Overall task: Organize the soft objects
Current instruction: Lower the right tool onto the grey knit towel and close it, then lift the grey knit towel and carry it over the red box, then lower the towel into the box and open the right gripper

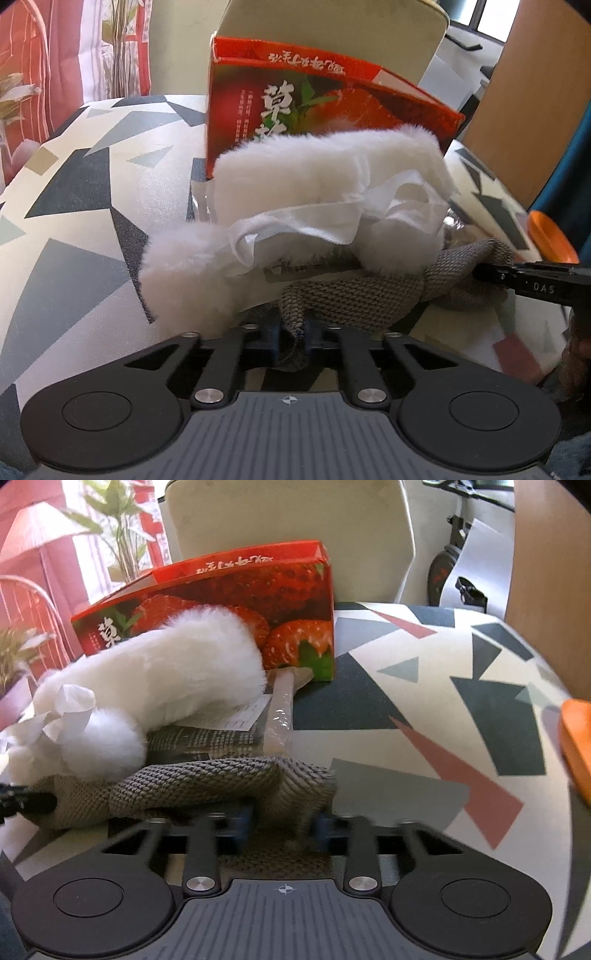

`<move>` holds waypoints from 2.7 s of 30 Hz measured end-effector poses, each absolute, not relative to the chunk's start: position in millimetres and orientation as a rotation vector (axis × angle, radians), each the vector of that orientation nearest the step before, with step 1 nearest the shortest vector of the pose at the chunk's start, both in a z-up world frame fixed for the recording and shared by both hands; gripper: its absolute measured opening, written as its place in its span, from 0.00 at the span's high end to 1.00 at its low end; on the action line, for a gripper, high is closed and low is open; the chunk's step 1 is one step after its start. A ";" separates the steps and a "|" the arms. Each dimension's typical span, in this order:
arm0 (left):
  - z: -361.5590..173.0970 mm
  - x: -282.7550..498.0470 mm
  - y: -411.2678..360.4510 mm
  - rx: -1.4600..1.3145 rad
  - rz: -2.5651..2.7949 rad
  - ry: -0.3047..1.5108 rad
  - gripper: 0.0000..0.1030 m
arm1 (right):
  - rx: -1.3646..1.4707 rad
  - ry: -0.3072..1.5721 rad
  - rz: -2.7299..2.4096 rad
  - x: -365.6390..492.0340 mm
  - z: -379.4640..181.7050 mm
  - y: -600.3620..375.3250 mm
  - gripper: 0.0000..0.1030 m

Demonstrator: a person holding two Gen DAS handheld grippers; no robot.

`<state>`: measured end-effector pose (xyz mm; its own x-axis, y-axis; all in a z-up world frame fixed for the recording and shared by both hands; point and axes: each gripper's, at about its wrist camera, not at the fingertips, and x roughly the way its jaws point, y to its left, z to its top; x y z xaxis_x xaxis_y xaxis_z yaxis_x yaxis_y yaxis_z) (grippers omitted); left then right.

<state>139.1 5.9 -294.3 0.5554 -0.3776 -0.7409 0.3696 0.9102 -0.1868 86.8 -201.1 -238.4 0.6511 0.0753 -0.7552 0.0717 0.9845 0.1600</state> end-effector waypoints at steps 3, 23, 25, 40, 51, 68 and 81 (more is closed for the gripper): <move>-283.1 134.9 7.6 -0.022 -0.465 0.848 0.91 | 0.184 0.825 0.012 82.1 -223.9 -201.1 0.88; -193.1 131.9 17.5 -0.089 -0.494 0.571 0.91 | 0.263 0.534 0.088 89.0 -123.4 -221.4 0.89; -186.7 135.0 18.7 -0.085 -0.486 0.551 0.91 | 0.259 0.523 0.102 93.8 -117.1 -218.8 0.89; -178.5 167.3 16.3 -0.067 -0.489 0.568 0.91 | 0.220 0.542 0.167 129.3 -104.3 -203.6 0.89; -172.9 189.4 11.9 -0.066 -0.492 0.572 0.91 | 0.239 0.567 0.174 146.1 -106.1 -210.1 0.89; -159.5 273.4 -27.6 -0.061 -0.451 0.593 0.91 | 0.149 0.526 0.167 223.4 -83.1 -214.6 0.89; -182.8 370.8 -61.3 -0.034 -0.418 0.684 0.91 | 0.008 0.548 0.144 331.5 -115.0 -209.4 0.89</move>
